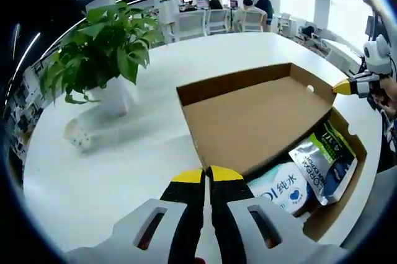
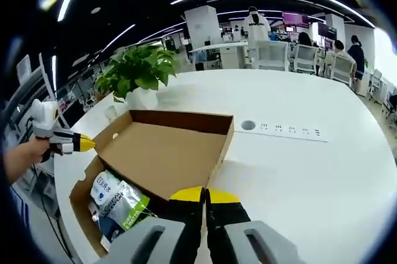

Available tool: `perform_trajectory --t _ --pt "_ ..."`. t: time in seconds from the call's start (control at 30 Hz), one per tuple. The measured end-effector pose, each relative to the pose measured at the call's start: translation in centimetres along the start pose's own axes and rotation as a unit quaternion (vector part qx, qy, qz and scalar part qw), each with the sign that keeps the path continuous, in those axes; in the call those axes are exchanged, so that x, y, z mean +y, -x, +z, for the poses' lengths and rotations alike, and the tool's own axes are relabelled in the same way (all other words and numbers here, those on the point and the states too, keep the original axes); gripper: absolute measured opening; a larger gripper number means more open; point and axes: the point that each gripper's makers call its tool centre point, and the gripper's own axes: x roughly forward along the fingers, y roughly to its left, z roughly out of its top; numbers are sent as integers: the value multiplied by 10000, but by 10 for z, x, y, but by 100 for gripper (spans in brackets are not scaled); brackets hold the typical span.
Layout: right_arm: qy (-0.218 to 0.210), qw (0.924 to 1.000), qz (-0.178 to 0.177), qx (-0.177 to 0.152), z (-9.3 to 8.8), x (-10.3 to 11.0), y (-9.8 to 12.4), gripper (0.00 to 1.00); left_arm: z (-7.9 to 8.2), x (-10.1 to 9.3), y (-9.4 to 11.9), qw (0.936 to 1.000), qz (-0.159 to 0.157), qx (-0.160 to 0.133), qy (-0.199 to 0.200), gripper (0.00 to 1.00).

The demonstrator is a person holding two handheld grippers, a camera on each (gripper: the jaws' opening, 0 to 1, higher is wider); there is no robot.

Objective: Operate the shoe box by opening the lid, removing the specified soft item, and placing it in the target area until the item is outside and the box remains undamaged.

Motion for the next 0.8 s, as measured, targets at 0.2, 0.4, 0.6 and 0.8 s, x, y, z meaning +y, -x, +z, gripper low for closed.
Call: perform_trajectory --t 0.2,0.4,0.6,0.8 --pt "-52 10000 -10 61 0 -2 -4 0 1 1 -4 10000 13 52 3 1" --pt "-58 9999 -32 108 0 -3 -8 0 1 3 -8 9999 36 95 10 1" --pt "-37 9999 -66 127 -1 -4 -10 0 0 4 -11 9999 44 116 100 1" --pt "-11 9998 -94 150 -2 -6 -14 0 0 5 -14 9998 57 136 148 1"
